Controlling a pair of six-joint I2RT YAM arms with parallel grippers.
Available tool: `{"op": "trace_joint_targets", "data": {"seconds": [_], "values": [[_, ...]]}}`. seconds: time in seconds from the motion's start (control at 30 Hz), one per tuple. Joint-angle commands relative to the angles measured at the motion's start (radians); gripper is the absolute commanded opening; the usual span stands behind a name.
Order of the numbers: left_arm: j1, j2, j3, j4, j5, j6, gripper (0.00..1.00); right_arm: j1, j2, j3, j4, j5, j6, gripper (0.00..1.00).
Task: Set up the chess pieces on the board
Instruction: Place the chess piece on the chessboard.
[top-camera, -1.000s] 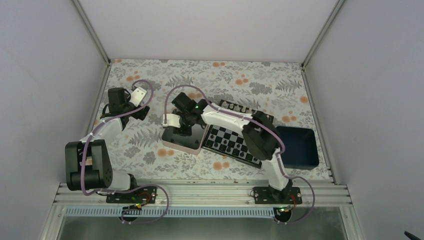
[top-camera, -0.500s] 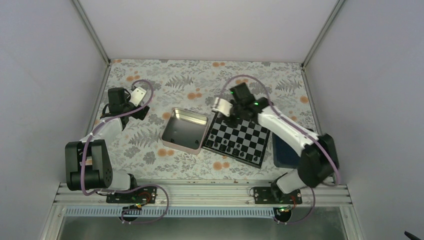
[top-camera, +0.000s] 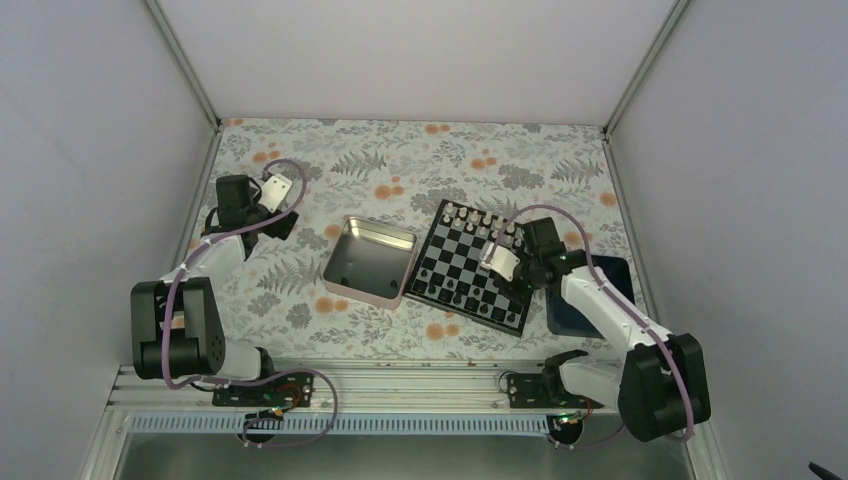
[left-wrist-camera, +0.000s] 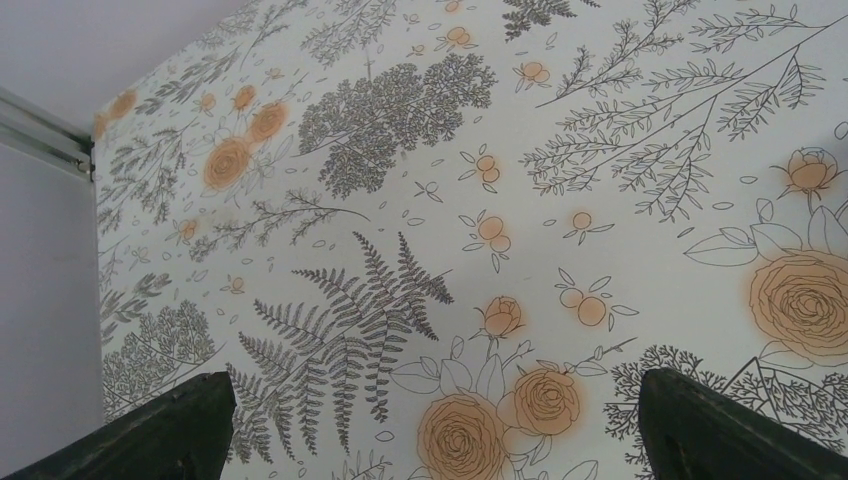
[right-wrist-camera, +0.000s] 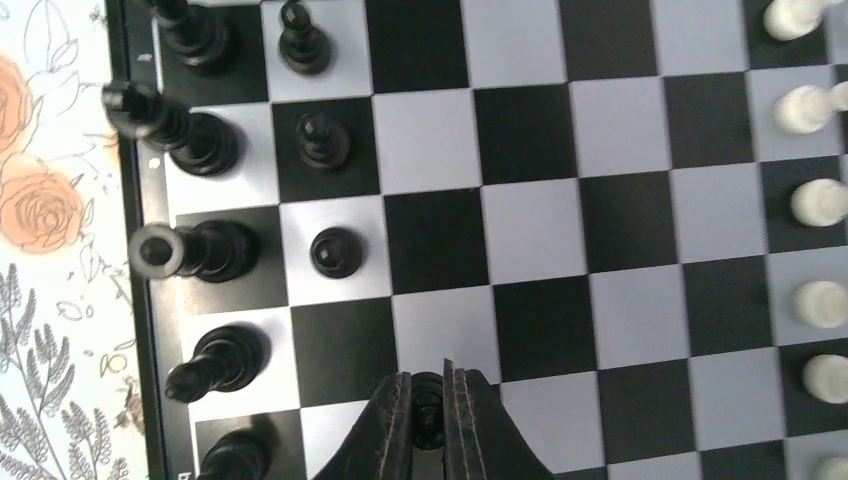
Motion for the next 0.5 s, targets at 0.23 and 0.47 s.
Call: {"op": "trace_joint_targets", "data": {"seconds": [0.23, 0.47], "values": [[0.007, 0.024, 0.019, 0.012, -0.029, 0.0, 1.0, -0.031, 0.042, -0.057, 0.023, -0.167, -0.092, 0.06], [0.008, 0.038, 0.017, 0.016, -0.033, 0.003, 1.0, -0.032, 0.072, -0.064, 0.014, -0.171, -0.102, 0.06]]}}
